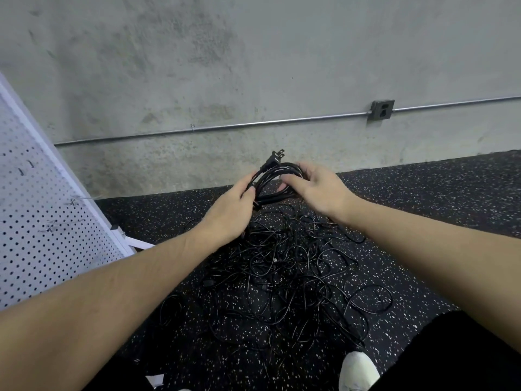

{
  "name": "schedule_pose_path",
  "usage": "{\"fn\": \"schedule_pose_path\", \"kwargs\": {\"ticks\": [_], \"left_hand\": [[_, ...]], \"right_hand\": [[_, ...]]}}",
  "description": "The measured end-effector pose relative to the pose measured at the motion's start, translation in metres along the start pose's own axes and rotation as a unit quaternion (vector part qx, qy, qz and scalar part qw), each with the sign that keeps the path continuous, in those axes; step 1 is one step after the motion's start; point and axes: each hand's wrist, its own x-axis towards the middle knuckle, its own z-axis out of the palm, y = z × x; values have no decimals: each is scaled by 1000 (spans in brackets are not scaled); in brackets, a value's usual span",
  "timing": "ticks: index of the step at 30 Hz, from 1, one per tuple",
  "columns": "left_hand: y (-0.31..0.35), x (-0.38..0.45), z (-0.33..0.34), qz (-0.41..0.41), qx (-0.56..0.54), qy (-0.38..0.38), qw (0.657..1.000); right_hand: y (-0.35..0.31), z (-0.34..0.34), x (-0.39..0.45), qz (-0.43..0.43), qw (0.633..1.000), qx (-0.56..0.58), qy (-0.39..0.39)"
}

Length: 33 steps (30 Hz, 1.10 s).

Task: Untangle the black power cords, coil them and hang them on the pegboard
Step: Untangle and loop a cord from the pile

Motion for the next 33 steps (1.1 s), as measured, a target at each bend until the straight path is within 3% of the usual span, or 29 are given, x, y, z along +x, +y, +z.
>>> {"fn": "schedule_pose_path", "kwargs": {"ticks": [9, 14, 19, 26, 33], "left_hand": [[-1, -7, 6, -73, -171, -49, 981], [-3, -7, 5, -122, -208, -72, 968], [2, -7, 4, -102, -154, -4, 983], [2, -10, 8, -38, -175, 38, 983], [6, -8, 11, -17, -173, 91, 981]], "right_hand": [[7, 0, -2, -100, 990, -95, -2], [12, 2, 5, -157, 978, -139, -1], [6, 7, 6, -120, 988, -92, 8], [2, 9, 13, -22, 990, 137, 7], [-4, 14, 18, 12, 983, 181, 39]]}}
